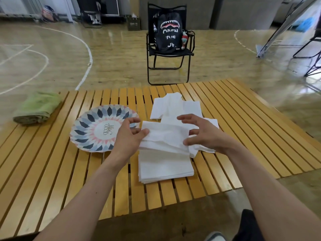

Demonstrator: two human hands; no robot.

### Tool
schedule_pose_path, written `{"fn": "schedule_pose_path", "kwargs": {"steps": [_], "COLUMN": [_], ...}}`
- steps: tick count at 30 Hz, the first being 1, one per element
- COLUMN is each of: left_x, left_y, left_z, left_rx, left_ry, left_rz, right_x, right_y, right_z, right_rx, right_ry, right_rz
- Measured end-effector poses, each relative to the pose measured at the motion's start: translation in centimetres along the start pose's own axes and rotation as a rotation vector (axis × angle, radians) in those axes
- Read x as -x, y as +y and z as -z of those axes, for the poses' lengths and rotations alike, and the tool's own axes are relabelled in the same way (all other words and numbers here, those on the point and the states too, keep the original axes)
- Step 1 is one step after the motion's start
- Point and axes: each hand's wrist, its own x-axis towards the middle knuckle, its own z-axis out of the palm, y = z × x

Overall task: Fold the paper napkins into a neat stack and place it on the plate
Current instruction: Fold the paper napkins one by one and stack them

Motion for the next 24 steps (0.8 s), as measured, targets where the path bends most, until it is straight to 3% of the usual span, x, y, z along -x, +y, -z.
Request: {"fn": "schedule_pose_path", "kwargs": {"steps": [5, 10, 13, 16, 20, 24], "left_x": [-0.2, 0.0, 0.1, 0.4, 0.5, 0.6], "left_y": [0.1, 1.0, 1.3, 1.5, 1.1, 1.2], "left_z": [-0.3, 0.2, 1.2, 1.3, 1.2, 1.0], "left_rx": [0.102, 0.214, 0.129, 0.05, 0.073, -0.019], "left_ry": [-0.043, -0.089, -0.251, -0.316, -0.277, -0.186], "left_rz": [0.069, 0.096, 0.029, -0.012, -0.02, -0.156], "right_x": [-0.1, -0.9, -1.3, -1.2, -0.3, -0.6], "right_y": [0.5, 0.7, 1.0, 0.8, -0.2, -0.1], "right_z": [0.2, 0.4, 0.2, 0.4, 1.3, 0.8], "right_rx": [-0.068, -0.614, -0.755, -0.807, -0.785, -0.651], "right_ry": [-0.046, 0.087, 0.175, 0.173, -0.014, 0.057], "right_rz": [-0.035, -0.231, -0.299, -0.286, -0.136, -0.089]}}
